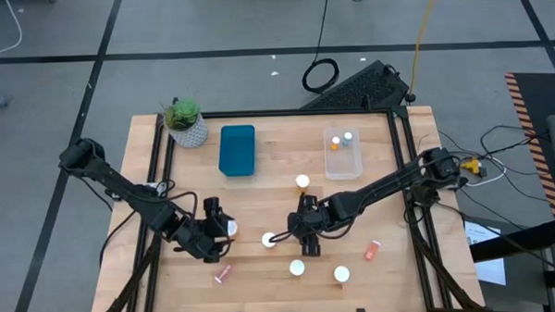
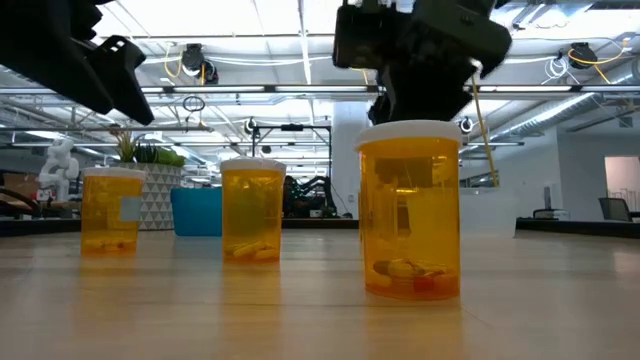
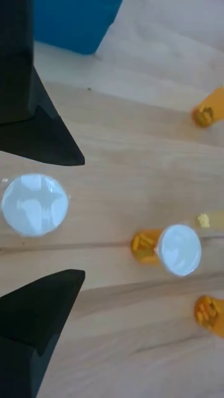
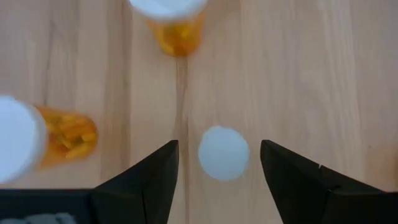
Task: Pick and place medicine bottles into bin by pill shape (circle, oval)
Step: Put the small yellow pill bottle into the transparent bin
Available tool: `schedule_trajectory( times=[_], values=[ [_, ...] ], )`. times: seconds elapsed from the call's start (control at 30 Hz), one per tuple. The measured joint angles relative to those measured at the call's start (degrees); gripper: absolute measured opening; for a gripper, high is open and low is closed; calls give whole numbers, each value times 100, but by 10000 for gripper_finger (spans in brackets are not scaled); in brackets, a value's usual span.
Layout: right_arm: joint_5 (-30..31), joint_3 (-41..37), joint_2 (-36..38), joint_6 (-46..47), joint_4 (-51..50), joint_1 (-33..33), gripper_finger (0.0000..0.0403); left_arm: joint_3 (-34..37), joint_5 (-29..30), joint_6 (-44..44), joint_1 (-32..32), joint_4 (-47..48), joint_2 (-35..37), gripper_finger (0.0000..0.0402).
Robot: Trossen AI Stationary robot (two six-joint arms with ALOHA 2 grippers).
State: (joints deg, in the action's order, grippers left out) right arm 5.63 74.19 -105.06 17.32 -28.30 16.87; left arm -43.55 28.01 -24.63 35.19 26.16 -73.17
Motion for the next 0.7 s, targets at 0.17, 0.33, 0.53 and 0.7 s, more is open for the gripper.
schedule_trajectory(
  times=[0.17, 0.33, 0.53, 0.7],
  values=[
    [13, 6, 13, -2, 42, -21, 210, 0, 63, 71, -25, -95, 0, 292],
    [-28, 6, 13, -20, 40, -21, 177, 0, 63, 75, -27, -105, 0, 292],
    [-116, 6, 11, -41, 56, -19, 142, 0, 66, 162, -27, -244, 0, 292],
    [-114, 6, 11, -48, 64, -38, 134, 0, 66, 187, -27, -261, 0, 292]
  ],
)
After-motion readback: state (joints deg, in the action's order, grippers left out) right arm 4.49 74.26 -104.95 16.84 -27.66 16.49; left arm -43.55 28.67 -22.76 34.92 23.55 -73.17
